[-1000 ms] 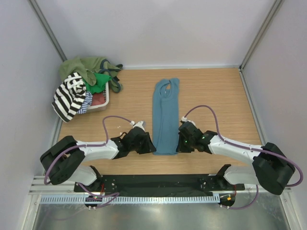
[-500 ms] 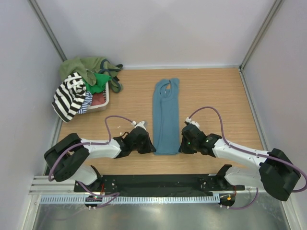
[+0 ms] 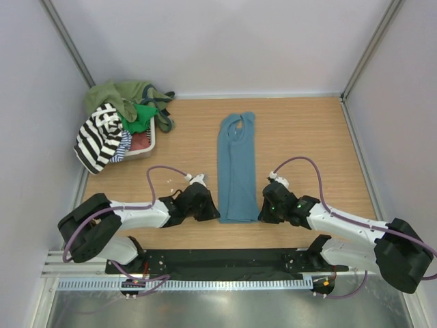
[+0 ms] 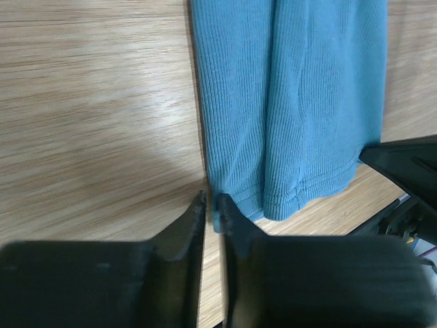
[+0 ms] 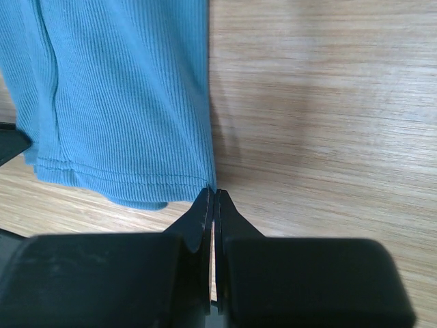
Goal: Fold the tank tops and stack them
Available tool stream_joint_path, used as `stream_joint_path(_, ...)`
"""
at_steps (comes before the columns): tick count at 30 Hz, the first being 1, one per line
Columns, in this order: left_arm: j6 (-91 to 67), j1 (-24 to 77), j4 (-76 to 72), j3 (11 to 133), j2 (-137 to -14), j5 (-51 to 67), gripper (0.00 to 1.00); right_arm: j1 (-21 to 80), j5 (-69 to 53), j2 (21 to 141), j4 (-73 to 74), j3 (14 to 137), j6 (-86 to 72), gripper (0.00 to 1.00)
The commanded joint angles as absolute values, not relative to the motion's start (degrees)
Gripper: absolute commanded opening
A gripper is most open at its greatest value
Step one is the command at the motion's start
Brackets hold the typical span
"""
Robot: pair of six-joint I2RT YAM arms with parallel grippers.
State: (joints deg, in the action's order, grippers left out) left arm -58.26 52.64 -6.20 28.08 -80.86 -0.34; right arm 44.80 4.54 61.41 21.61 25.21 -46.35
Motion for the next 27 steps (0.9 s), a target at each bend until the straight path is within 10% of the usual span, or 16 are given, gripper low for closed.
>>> stream_joint_path(1, -58.4, 54.0, -4.0, 27.2, -80.8, -1.9, 0.21, 45.0, 3.4, 60.4, 19.1, 24.2, -47.4, 0.01)
stream_joint_path(8, -59.6, 54.9, -4.5, 26.2, -79.8, -2.4, 0.33, 45.0, 2.1, 60.5, 17.8, 23.5, -47.6, 0.01)
stream_joint_path(24, -62.5, 56.9, -6.5, 25.9, -83.3, -1.5, 0.20, 45.0, 1.6, 60.1, 18.4, 24.3, -47.5, 0.01)
stream_joint_path(27, -62.3, 57.0, -6.8, 26.4, -83.8, -0.8, 0.04, 45.0, 1.6, 59.8, 18.7, 24.4, -47.4, 0.01)
